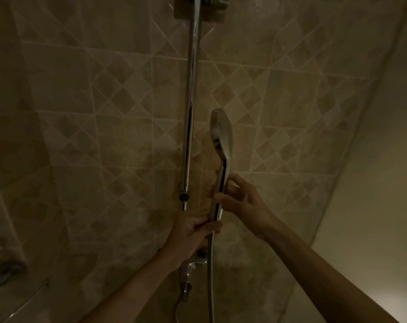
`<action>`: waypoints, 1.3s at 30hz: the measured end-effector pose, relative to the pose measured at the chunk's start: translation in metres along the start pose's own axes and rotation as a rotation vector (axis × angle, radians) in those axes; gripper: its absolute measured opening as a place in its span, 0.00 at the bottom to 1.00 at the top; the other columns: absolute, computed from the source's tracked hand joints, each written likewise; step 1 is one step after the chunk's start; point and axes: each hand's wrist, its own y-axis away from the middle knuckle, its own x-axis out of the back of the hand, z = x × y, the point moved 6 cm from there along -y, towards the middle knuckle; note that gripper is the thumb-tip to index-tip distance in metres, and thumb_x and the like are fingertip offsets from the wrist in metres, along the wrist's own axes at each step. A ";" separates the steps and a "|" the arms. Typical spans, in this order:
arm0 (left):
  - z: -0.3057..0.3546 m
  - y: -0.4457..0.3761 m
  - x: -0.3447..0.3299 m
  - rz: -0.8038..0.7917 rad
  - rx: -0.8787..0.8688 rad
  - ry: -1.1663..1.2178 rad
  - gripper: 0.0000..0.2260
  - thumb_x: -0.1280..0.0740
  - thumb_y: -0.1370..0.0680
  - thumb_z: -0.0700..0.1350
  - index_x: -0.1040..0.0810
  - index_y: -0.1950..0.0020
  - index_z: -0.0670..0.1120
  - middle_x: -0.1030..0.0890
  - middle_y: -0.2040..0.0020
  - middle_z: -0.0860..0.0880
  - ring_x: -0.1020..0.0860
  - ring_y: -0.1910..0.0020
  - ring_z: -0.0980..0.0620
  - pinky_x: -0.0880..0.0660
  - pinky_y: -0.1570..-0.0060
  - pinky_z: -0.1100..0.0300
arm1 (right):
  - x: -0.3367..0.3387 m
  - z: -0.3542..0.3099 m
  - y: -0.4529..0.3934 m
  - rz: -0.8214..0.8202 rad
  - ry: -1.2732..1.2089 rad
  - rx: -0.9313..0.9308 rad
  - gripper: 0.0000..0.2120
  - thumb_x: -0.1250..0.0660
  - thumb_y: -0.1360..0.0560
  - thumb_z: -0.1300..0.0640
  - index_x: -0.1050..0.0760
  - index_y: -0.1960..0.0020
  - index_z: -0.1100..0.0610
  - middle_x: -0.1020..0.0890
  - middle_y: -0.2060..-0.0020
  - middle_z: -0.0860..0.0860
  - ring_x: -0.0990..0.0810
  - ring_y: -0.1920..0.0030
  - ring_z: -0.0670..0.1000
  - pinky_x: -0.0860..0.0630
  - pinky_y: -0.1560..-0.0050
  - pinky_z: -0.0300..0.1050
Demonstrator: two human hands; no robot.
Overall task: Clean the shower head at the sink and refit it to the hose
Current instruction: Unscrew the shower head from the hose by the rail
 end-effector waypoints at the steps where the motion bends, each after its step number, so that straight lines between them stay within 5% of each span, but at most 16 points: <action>1: 0.002 -0.002 0.000 0.008 -0.010 -0.017 0.16 0.25 0.32 0.57 0.12 0.52 0.47 0.13 0.53 0.43 0.14 0.51 0.50 0.19 0.47 0.59 | 0.000 0.002 -0.001 0.008 0.014 -0.010 0.17 0.29 0.20 0.58 0.26 0.32 0.57 0.14 0.42 0.55 0.15 0.38 0.54 0.18 0.38 0.56; 5: -0.001 -0.010 0.002 0.057 -0.017 -0.082 0.05 0.26 0.26 0.50 0.12 0.53 0.53 0.12 0.55 0.49 0.14 0.50 0.50 0.20 0.43 0.54 | -0.004 -0.007 -0.009 0.256 0.503 0.084 0.20 0.29 0.26 0.38 0.24 0.47 0.54 0.16 0.54 0.50 0.15 0.52 0.49 0.18 0.51 0.48; 7: -0.001 -0.013 0.001 0.065 -0.041 -0.118 0.04 0.26 0.25 0.49 0.13 0.51 0.57 0.12 0.54 0.52 0.14 0.50 0.54 0.21 0.44 0.56 | -0.004 -0.012 -0.012 0.339 0.643 0.179 0.18 0.26 0.27 0.41 0.23 0.52 0.55 0.17 0.59 0.52 0.17 0.57 0.53 0.17 0.53 0.52; 9: 0.000 -0.014 0.001 0.076 -0.048 -0.121 0.07 0.26 0.27 0.54 0.14 0.51 0.62 0.12 0.53 0.54 0.14 0.50 0.56 0.21 0.46 0.58 | 0.000 -0.008 -0.017 0.279 0.529 0.188 0.11 0.23 0.25 0.50 0.20 0.49 0.55 0.14 0.56 0.52 0.14 0.54 0.51 0.15 0.51 0.52; 11: 0.003 -0.015 0.001 0.069 -0.053 -0.124 0.07 0.27 0.28 0.56 0.14 0.51 0.64 0.12 0.53 0.55 0.14 0.50 0.57 0.20 0.48 0.62 | -0.001 -0.001 -0.019 0.111 0.121 0.121 0.11 0.25 0.23 0.55 0.19 0.42 0.52 0.12 0.49 0.54 0.13 0.45 0.53 0.15 0.45 0.50; 14: 0.007 -0.018 0.003 0.070 -0.096 -0.131 0.08 0.26 0.25 0.51 0.14 0.49 0.64 0.12 0.52 0.56 0.15 0.50 0.58 0.21 0.51 0.67 | -0.003 0.011 -0.019 0.030 -0.259 0.008 0.12 0.28 0.22 0.49 0.19 0.39 0.47 0.13 0.42 0.57 0.15 0.38 0.56 0.18 0.41 0.54; 16: 0.009 -0.022 0.004 0.094 -0.116 -0.147 0.09 0.26 0.25 0.49 0.15 0.49 0.64 0.12 0.51 0.57 0.15 0.49 0.58 0.20 0.49 0.64 | 0.002 0.017 -0.021 0.173 -0.018 -0.011 0.12 0.28 0.23 0.44 0.19 0.40 0.43 0.12 0.44 0.51 0.15 0.40 0.48 0.18 0.40 0.55; 18: 0.010 -0.025 0.003 0.111 -0.140 -0.178 0.10 0.27 0.24 0.48 0.15 0.51 0.66 0.12 0.52 0.58 0.15 0.50 0.58 0.20 0.47 0.64 | 0.008 0.012 -0.020 0.333 0.374 0.010 0.08 0.27 0.24 0.39 0.22 0.47 0.38 0.14 0.53 0.43 0.15 0.50 0.38 0.17 0.48 0.45; 20: 0.007 -0.028 0.001 0.127 -0.152 -0.199 0.08 0.27 0.23 0.47 0.14 0.52 0.61 0.12 0.54 0.54 0.14 0.53 0.57 0.19 0.50 0.64 | 0.012 0.005 -0.021 0.404 0.624 -0.016 0.12 0.26 0.27 0.37 0.23 0.52 0.42 0.17 0.59 0.41 0.17 0.59 0.40 0.22 0.58 0.39; 22: 0.004 -0.030 -0.002 0.141 -0.158 -0.214 0.03 0.27 0.24 0.46 0.13 0.53 0.52 0.12 0.57 0.49 0.14 0.57 0.56 0.20 0.54 0.65 | 0.017 0.001 -0.024 0.412 0.699 -0.068 0.17 0.24 0.28 0.39 0.20 0.49 0.50 0.15 0.58 0.44 0.17 0.59 0.43 0.20 0.57 0.44; 25: 0.002 -0.034 -0.002 0.172 -0.146 -0.230 0.03 0.26 0.24 0.46 0.12 0.55 0.50 0.13 0.61 0.46 0.16 0.62 0.56 0.23 0.59 0.63 | 0.022 -0.003 -0.024 0.378 0.564 -0.039 0.20 0.19 0.29 0.50 0.19 0.41 0.54 0.13 0.54 0.47 0.13 0.55 0.47 0.15 0.50 0.49; 29: 0.011 -0.039 -0.003 0.151 -0.149 -0.212 0.08 0.27 0.23 0.46 0.14 0.56 0.60 0.12 0.59 0.52 0.16 0.58 0.58 0.22 0.56 0.65 | 0.023 0.001 -0.017 0.137 -0.036 0.002 0.27 0.27 0.23 0.66 0.30 0.27 0.55 0.13 0.42 0.56 0.14 0.40 0.53 0.17 0.39 0.51; 34: 0.012 -0.038 -0.013 0.152 -0.149 -0.217 0.06 0.27 0.23 0.47 0.15 0.53 0.59 0.13 0.60 0.57 0.16 0.59 0.61 0.24 0.59 0.72 | 0.031 0.004 -0.024 0.424 0.493 -0.065 0.11 0.27 0.22 0.48 0.21 0.43 0.52 0.15 0.51 0.47 0.15 0.49 0.49 0.17 0.43 0.56; 36: 0.007 -0.038 -0.016 0.164 -0.141 -0.215 0.04 0.27 0.24 0.47 0.14 0.55 0.57 0.13 0.62 0.56 0.17 0.61 0.63 0.25 0.60 0.72 | 0.037 0.007 -0.024 0.490 0.431 -0.023 0.11 0.24 0.24 0.48 0.17 0.48 0.54 0.13 0.57 0.46 0.14 0.54 0.48 0.15 0.47 0.55; 39: 0.004 -0.039 -0.016 0.147 -0.122 -0.179 0.04 0.27 0.24 0.46 0.13 0.55 0.56 0.13 0.63 0.57 0.17 0.61 0.63 0.25 0.60 0.72 | 0.044 0.019 -0.025 0.312 0.175 0.034 0.11 0.24 0.24 0.55 0.17 0.43 0.55 0.13 0.48 0.36 0.13 0.45 0.46 0.16 0.42 0.52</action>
